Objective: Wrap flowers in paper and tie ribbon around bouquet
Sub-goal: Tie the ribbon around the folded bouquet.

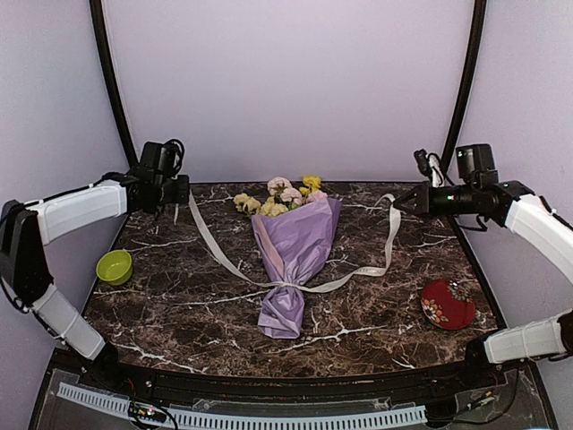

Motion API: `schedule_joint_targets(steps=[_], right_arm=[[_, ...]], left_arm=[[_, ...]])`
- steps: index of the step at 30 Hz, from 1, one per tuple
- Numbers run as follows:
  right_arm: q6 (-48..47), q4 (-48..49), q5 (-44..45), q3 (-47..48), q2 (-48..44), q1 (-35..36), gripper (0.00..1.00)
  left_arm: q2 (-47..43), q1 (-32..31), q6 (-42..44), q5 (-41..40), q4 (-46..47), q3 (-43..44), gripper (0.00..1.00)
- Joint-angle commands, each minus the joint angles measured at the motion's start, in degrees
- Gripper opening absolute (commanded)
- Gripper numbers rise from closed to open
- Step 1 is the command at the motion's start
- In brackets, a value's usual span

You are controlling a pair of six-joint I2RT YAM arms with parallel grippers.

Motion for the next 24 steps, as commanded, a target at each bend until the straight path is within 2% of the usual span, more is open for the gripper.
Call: schedule_joint_targets(steps=[1, 4, 8, 13, 20, 24], right_arm=[[0.11, -7.74, -8.57, -6.53, 1.16, 5.10, 0.00], [-1.32, -10.18, -8.51, -7.61, 4.29, 6.75, 0.00], [-4.44, -14.60, -6.45, -3.69, 8.91, 7.24, 0.00], [-4.71, -18.19, 0.18, -3.36, 8.50, 7.32, 0.00], [-2.17, -23.06, 13.51, -8.04, -1.74, 6.26, 0.00], [2.77, -21.93, 12.83, -13.67, -12.73, -2.44, 0.00]], left_arm=[[9.48, 0.65, 2.95, 3.83, -0.92, 9.84, 0.00], [14.43, 0.73, 2.48, 4.19, -0.21, 13.60, 0.00], [19.53, 0.73, 2.81, 3.47, -3.93, 19.44, 0.00], [23.56, 1.84, 5.45, 2.31, -5.08, 24.09, 0.00], [27.91, 10.00, 1.44, 0.67, -6.69, 28.10, 0.00], [29.76, 14.36, 1.54, -1.42, -4.79, 29.44, 0.00]])
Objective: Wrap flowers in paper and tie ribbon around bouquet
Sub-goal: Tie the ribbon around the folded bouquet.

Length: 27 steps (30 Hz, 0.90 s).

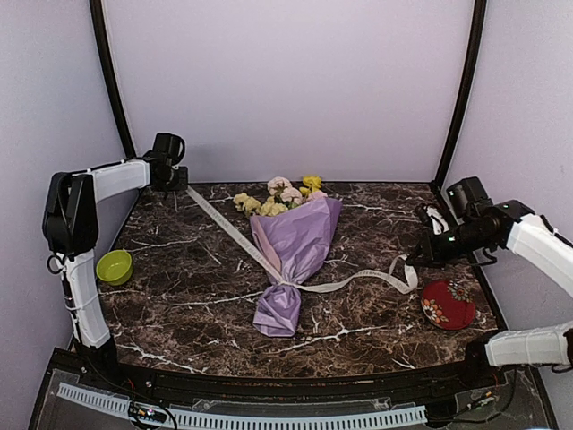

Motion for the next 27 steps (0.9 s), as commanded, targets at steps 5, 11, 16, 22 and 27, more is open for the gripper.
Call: schedule_joint_targets(steps=[5, 11, 16, 22, 27], right_arm=[[7.68, -2.95, 7.01, -6.40, -14.67, -16.55, 0.00], [11.06, -1.25, 11.68, -6.75, -13.44, -20.92, 0.00], [13.47, -0.20, 16.50, -6.16, -14.45, -27.14, 0.00], [15.85, 1.73, 19.62, -7.45, -15.45, -32.32, 0.00], [16.96, 2.22, 20.45, -8.40, -16.16, -34.94, 0.00]], left_arm=[[4.58, 7.29, 0.09, -5.31, -1.75, 6.88, 0.00], [4.77, 9.11, 0.62, -4.03, -1.61, 5.89, 0.00], [5.45, 10.87, 0.49, -2.77, -1.32, 4.67, 0.00], [5.98, 14.66, -1.76, -1.77, -2.18, 3.90, 0.00], [6.19, 16.23, -0.79, -0.98, -1.72, 3.59, 0.00]])
